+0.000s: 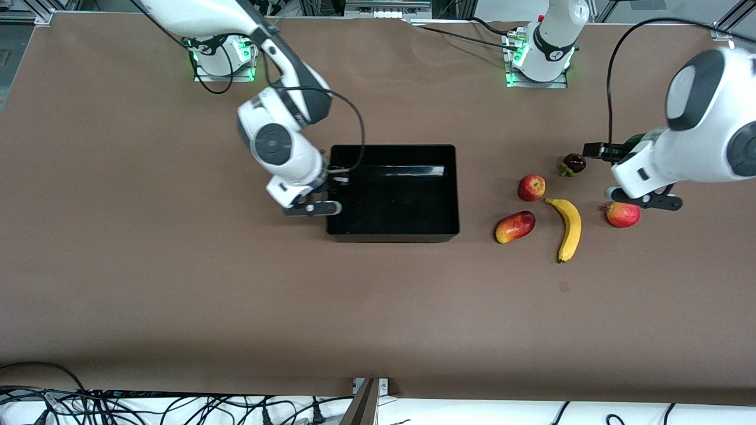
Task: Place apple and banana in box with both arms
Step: 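Push the black box with the right gripper while the left gripper reaches the apple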
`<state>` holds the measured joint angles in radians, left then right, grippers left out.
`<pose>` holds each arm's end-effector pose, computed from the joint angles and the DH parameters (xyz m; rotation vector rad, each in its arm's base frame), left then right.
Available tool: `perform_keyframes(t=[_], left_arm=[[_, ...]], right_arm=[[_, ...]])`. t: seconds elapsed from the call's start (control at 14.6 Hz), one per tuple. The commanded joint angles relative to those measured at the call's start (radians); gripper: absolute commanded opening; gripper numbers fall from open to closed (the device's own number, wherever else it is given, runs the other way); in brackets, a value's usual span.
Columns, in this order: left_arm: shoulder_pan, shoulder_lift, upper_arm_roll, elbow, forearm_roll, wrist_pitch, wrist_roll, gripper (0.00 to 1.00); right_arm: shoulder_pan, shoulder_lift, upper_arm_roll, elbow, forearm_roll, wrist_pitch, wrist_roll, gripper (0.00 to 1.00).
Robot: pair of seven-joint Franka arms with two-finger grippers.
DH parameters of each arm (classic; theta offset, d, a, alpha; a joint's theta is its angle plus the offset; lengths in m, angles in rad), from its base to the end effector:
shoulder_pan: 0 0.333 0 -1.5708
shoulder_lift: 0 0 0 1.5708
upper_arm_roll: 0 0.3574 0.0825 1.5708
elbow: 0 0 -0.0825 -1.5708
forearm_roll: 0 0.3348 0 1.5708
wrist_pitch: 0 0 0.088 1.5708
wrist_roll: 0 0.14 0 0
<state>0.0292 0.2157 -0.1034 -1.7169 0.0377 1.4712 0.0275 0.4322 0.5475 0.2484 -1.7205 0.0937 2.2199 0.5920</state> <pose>0.5150 -0.0287 0.4591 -3.0291 0.1661 0.7098 0.5124 0.3966 0.3094 -2.9910 0.0036 0.2222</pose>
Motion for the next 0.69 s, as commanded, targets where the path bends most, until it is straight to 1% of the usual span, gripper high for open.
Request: perform_keyframes(t=[0.0,0.07,0.21,0.34,0.41,0.48,0.62], left_arm=[[0.021,-0.024,-0.002,-0.14,-0.05,0.146,-0.059,1.0],[0.028,-0.024,-0.002,-0.188,-0.061,0.217,-0.064,1.0],[0.031,-0.024,-0.004,-0.281,-0.096,0.357,-0.095,1.0],[0.015,-0.022,-0.006,-0.401,-0.108,0.543,-0.148,1.0],[0.011,-0.016,-0.016,-0.455,-0.108,0.634,-0.162,1.0],[0.009,0.0,-0.028,-0.49,-0.108,0.708,-0.172,1.0],[0.009,0.034,-0.035,-0.515,-0.108,0.768,-0.172,1.0]], right_arm=[[0.036,0.058,-0.003,0.079,0.009,0.01,0.067,0.0],[0.054,0.072,-0.003,0.088,0.006,0.014,0.083,0.0],[0.077,0.098,-0.003,0.094,0.001,0.073,0.109,0.0],[0.085,0.114,-0.004,0.094,0.0,0.092,0.111,0.0],[0.085,0.112,-0.006,0.094,0.0,0.092,0.111,0.22],[0.082,0.111,-0.008,0.101,-0.003,0.092,0.111,0.99],[0.074,0.104,-0.008,0.136,-0.005,0.075,0.103,1.0]])
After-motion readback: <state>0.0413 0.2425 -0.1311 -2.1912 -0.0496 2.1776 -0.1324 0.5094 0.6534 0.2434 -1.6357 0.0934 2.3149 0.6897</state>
